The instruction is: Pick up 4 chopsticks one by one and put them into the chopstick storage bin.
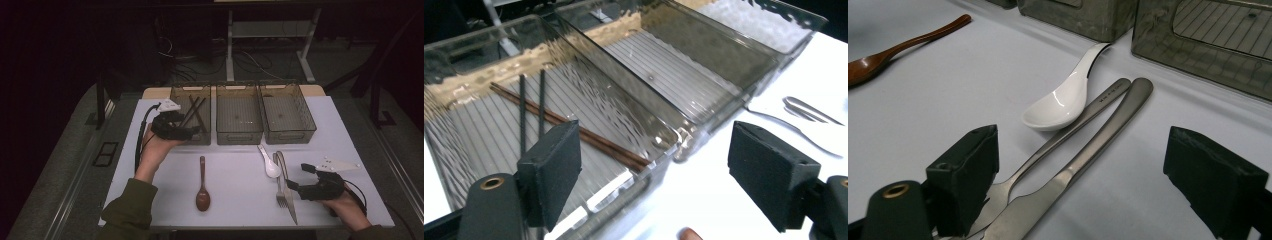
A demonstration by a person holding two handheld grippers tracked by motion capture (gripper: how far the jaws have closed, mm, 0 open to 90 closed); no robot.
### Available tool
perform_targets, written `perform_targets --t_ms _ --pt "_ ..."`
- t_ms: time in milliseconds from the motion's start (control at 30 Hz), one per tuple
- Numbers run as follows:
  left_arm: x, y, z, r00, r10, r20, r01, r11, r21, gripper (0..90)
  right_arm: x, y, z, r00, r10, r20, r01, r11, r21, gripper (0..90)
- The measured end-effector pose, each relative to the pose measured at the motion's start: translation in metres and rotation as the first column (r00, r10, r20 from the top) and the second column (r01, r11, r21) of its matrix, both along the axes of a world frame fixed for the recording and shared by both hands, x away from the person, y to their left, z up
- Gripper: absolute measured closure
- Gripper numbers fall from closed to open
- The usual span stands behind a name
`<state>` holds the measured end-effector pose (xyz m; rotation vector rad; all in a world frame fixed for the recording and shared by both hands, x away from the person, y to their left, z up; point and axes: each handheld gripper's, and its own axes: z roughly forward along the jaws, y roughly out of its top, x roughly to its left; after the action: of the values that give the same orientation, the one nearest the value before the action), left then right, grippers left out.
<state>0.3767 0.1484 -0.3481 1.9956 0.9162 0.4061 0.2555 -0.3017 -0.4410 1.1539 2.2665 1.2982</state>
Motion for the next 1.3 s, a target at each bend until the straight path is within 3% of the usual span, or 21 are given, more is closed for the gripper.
perform_targets --t_ms 133,333,633,1033,1300 --pt "-0.014 0.002 -0.012 0.9999 -0.011 0.0 0.011 0.9996 -0.026 18.1 0.0 0.0 0.0 1.0 0.0 -0.005 0.0 1.0 0.0 14.1" --pt "-0.034 0.003 -0.028 0.999 -0.043 0.01 0.043 0.9986 -0.031 16.2 0.0 0.0 0.0 1.0 0.0 0.002 0.0 1.0 -0.001 14.2" --pt "-0.061 0.01 -0.044 0.9957 -0.083 0.041 0.085 0.9946 -0.059 14.1 0.0 0.0 0.001 1.0 0.002 0.002 -0.002 1.0 -0.003 14.2" --pt "-0.082 0.015 -0.062 0.9931 -0.11 0.039 0.112 0.9925 -0.048 12.6 0.0 0.0 0.002 1.0 0.005 0.004 -0.005 1.0 0.0 14.2" --pt "-0.098 0.02 -0.077 0.992 -0.123 0.029 0.124 0.9912 -0.045 12.7 0.001 -0.001 0.004 0.9997 0.016 -0.019 -0.016 1.0 0.016 17.0"
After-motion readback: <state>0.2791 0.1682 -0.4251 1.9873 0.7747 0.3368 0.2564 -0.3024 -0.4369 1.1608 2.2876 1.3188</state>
